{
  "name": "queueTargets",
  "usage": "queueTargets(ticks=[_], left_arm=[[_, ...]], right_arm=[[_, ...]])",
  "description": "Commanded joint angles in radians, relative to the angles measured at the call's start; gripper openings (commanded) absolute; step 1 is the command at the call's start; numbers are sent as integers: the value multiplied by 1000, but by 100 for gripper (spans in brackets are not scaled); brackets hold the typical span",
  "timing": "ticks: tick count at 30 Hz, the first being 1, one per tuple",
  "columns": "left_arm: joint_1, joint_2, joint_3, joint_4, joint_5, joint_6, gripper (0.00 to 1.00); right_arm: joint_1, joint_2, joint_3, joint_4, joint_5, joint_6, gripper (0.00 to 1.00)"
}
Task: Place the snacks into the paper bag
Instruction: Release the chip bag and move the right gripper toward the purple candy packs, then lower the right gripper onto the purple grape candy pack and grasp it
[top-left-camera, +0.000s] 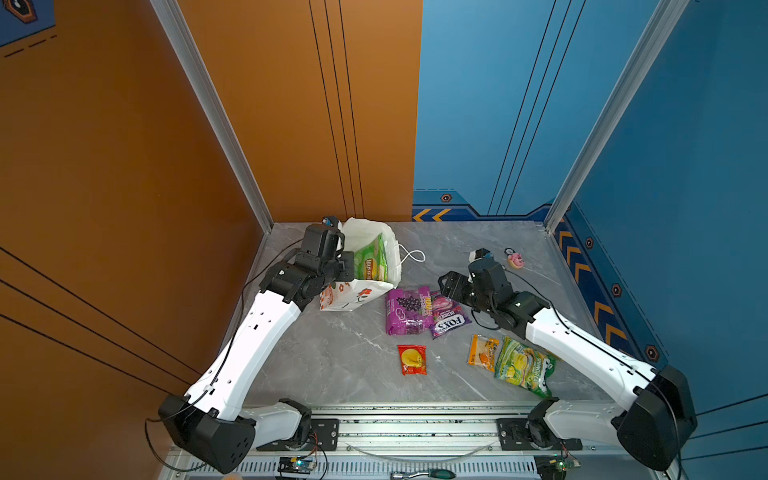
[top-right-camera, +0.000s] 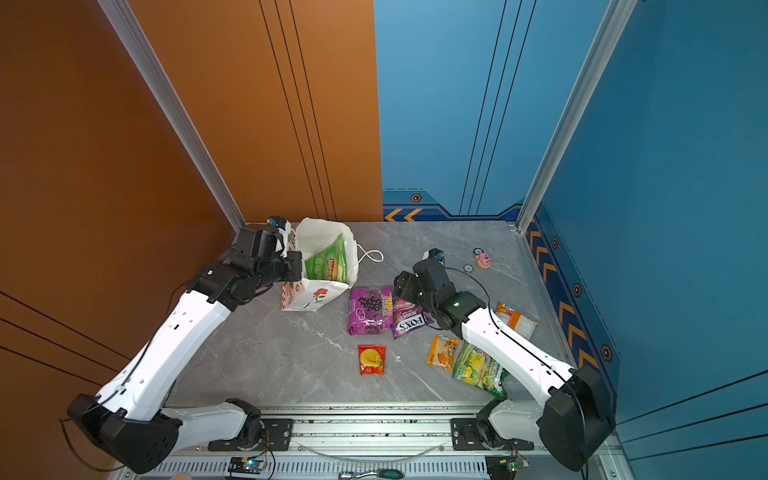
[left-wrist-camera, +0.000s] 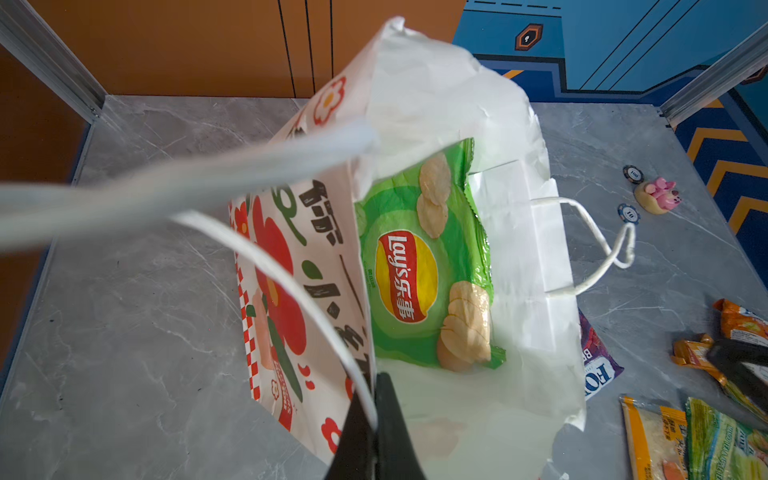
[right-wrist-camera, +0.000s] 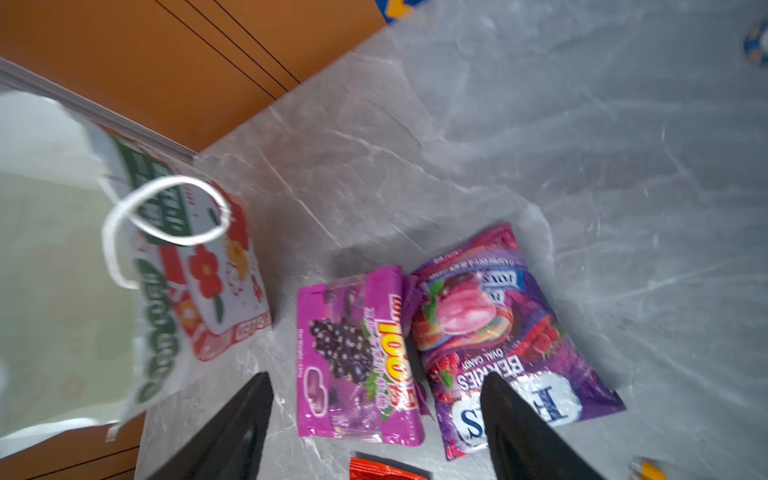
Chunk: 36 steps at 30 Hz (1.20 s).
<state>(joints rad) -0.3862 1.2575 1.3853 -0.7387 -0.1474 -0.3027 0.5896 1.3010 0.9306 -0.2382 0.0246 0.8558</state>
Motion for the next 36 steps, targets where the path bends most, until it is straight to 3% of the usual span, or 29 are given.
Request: queueTargets(ticks=[1,8,19,24,36], left_arm=[[-1,-7,-17,18,3,28,0],[-3,-21,-26,21,-30,37,0],[-12,-25,-28,22,-35,39,0],[-16,-16,-34,27,-42,40,0],[-18,-17,-34,27,-49,47,0]], right_arm=[[0,68,-30,181,-78,100,80],[0,207,-44,299,-148,125,80],[6,380,61,174,-242,152,79],[34,451,148,82,-285,117,68],[52,507,173,105,-309,134,41]])
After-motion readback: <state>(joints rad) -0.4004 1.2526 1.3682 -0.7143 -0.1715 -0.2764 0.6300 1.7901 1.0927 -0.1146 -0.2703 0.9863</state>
